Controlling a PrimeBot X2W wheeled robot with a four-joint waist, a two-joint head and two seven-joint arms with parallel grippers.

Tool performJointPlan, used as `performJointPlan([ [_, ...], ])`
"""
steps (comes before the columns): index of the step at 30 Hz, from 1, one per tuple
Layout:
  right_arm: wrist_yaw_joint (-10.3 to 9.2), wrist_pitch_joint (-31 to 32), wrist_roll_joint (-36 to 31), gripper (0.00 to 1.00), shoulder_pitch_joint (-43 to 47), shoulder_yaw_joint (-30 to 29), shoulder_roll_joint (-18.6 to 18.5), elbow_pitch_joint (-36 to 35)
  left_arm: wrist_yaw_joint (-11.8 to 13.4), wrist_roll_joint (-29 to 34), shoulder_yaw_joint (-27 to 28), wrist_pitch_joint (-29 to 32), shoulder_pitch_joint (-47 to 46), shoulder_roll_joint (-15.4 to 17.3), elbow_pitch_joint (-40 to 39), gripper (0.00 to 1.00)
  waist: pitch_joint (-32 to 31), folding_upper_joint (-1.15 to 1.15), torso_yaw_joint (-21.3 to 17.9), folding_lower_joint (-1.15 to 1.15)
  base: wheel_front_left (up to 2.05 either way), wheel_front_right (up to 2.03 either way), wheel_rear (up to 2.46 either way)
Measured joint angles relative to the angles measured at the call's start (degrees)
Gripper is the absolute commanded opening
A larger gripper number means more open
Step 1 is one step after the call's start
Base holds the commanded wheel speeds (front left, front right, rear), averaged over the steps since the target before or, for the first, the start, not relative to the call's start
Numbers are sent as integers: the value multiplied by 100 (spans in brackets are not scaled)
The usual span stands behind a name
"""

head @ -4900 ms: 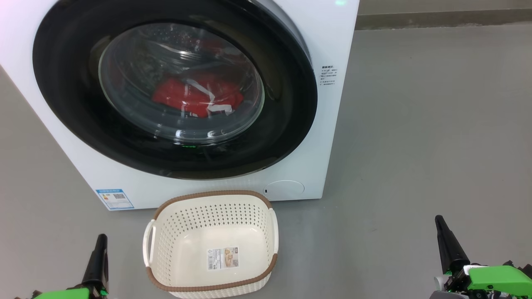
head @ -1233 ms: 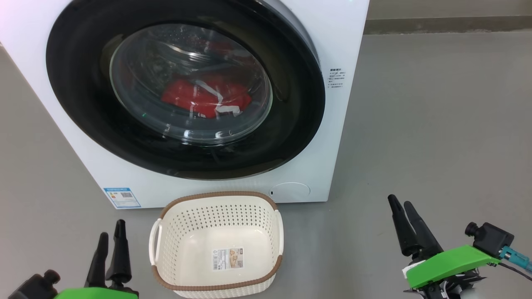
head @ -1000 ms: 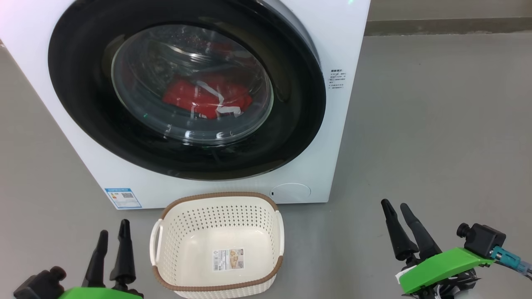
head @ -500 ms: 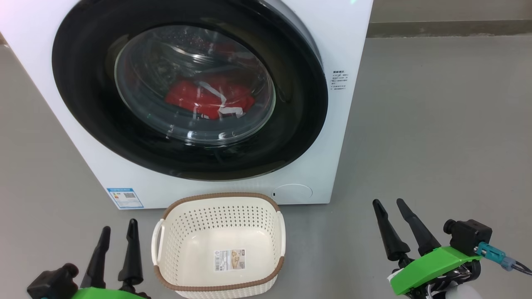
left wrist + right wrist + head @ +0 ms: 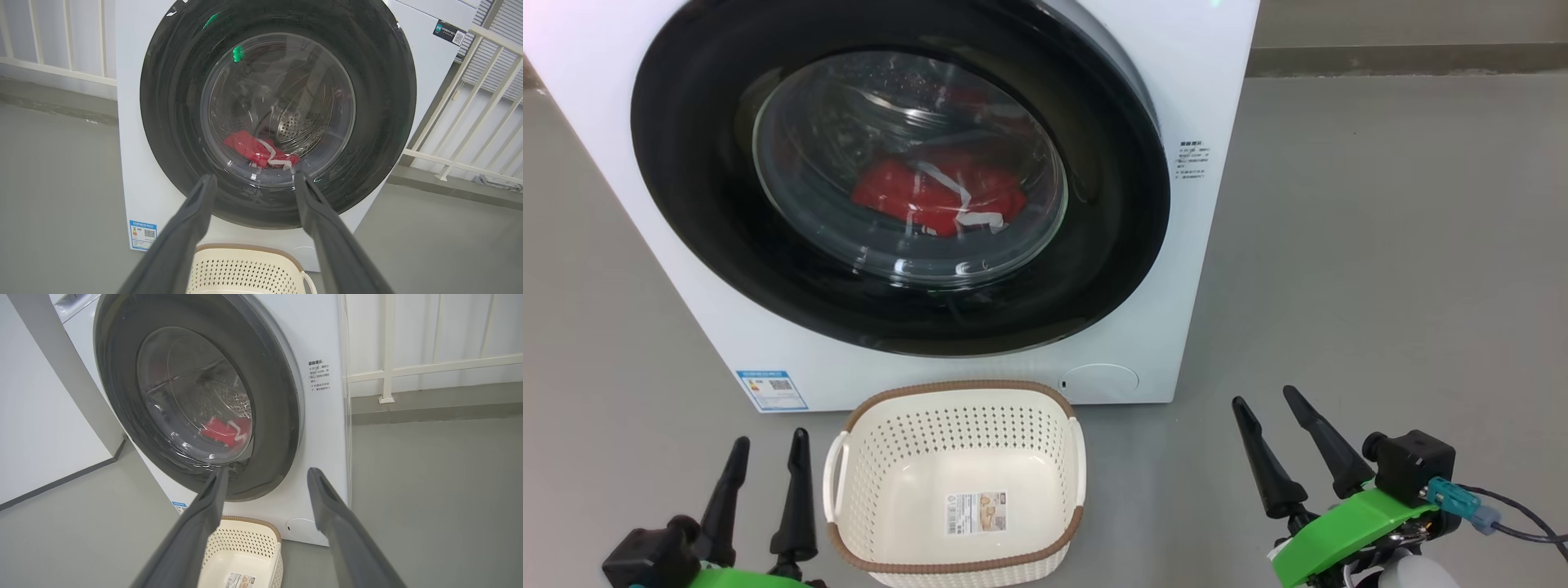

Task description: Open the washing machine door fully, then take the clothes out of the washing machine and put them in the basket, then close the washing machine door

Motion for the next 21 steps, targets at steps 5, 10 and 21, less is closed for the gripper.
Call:
performJointPlan([
  [5,0,-91,-308,100,-1,46,-20,31,-1,370,-11,-83,3,1,-52,100,-11,0,11,0,0,0,0],
  [10,0,-158,-572,100,-75,130,-87,57,-40,742,-21,-156,5,2,-88,100,-14,0,16,0,0,0,0],
  [21,0,-191,-727,100,-131,131,-108,86,-41,926,-13,-201,9,0,-109,100,-26,0,16,0,0,0,0],
])
